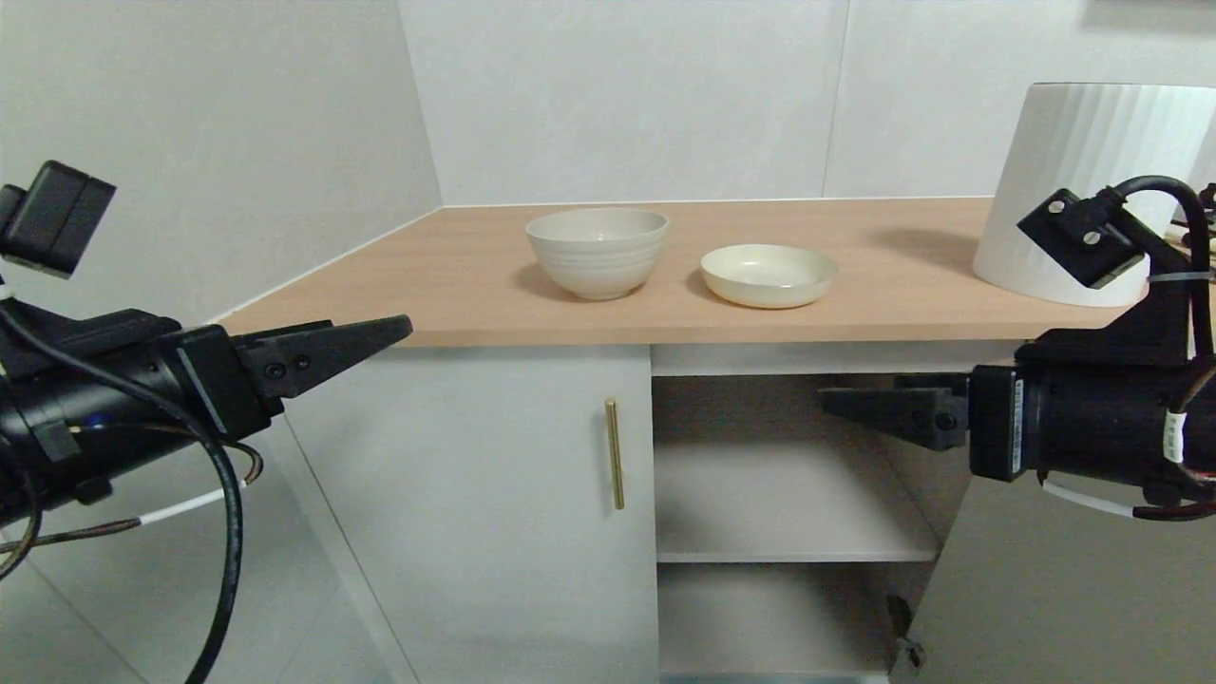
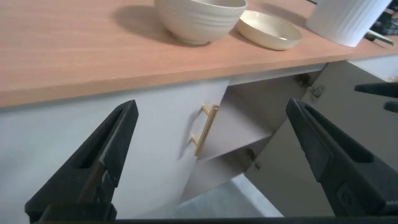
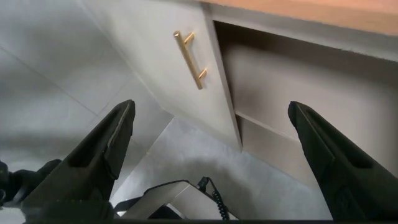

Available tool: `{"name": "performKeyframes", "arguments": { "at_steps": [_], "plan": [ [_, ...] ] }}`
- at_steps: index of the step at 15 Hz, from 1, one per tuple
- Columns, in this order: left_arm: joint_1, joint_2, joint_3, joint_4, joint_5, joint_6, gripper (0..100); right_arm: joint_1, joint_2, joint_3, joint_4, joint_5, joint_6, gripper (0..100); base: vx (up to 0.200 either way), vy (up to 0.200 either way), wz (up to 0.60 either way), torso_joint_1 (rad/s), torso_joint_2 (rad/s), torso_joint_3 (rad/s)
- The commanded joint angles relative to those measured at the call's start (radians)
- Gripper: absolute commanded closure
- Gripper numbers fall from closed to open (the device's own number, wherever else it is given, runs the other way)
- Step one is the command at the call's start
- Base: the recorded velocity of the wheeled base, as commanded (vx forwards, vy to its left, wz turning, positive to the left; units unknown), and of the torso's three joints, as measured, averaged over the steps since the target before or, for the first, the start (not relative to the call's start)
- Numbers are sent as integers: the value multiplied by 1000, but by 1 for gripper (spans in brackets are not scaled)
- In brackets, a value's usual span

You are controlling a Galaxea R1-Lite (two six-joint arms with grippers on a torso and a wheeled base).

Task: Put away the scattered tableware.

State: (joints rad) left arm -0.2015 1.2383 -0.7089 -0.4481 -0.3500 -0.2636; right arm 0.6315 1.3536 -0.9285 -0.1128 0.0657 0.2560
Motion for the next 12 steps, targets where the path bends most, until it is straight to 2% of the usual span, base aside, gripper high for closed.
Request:
{"name": "performKeyframes", "arguments": {
  "at_steps": [1,12],
  "plan": [
    [-3,16,0,0,0,0,0,-3,5,0,2,0,0,0,0,0,0,90,-188,-286],
    [-4,70,-18,0,-1,-2,0,-15,32,0,-7,2,-4,0,0,0,0,159,-474,-298]
  ]
}}
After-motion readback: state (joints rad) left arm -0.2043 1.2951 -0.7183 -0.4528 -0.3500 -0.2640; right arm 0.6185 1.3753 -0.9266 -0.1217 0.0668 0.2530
